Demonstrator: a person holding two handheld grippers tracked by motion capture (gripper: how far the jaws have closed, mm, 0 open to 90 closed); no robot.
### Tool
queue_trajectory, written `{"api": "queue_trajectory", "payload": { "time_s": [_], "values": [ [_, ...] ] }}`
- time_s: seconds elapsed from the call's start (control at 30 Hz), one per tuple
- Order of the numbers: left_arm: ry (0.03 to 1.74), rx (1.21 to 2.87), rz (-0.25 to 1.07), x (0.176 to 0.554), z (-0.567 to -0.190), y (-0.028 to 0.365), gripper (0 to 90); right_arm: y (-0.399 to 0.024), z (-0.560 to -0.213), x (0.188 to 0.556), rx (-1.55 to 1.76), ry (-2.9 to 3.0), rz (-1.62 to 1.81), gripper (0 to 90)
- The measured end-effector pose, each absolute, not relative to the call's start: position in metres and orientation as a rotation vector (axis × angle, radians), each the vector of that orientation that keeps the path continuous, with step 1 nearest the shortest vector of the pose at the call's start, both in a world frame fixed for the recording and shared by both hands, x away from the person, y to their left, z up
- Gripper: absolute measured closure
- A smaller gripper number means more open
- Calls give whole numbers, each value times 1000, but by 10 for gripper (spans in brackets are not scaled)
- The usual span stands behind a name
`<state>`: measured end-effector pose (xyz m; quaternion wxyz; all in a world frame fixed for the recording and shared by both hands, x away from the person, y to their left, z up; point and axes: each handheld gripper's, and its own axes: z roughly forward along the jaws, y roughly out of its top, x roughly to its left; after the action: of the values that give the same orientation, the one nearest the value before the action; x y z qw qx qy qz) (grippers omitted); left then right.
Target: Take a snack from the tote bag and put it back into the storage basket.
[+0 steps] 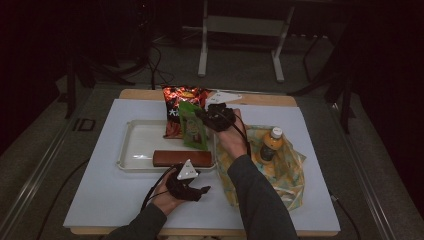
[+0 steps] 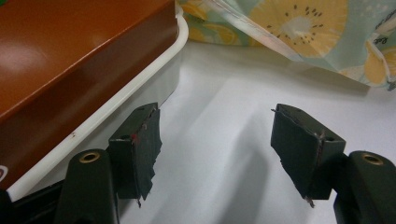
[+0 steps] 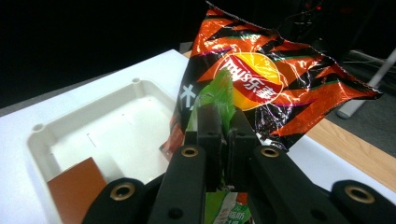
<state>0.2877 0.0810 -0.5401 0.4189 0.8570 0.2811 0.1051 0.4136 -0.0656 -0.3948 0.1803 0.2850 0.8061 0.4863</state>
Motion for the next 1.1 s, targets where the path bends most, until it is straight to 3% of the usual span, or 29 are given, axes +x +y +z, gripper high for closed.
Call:
{"api": "queue_trajectory", "payload": {
  "time_s": [0.57,0.8,1.1],
  "values": [
    [703,2149,262,288,-540,81,330,-51,-405,418,823,2233,1248,813],
    [704,2148,260,288,-540,81,330,-42,-399,417,789,2227,1272,874],
    [698,2150,262,288,-540,81,330,-27,-396,416,749,2211,1258,877]
  ]
}}
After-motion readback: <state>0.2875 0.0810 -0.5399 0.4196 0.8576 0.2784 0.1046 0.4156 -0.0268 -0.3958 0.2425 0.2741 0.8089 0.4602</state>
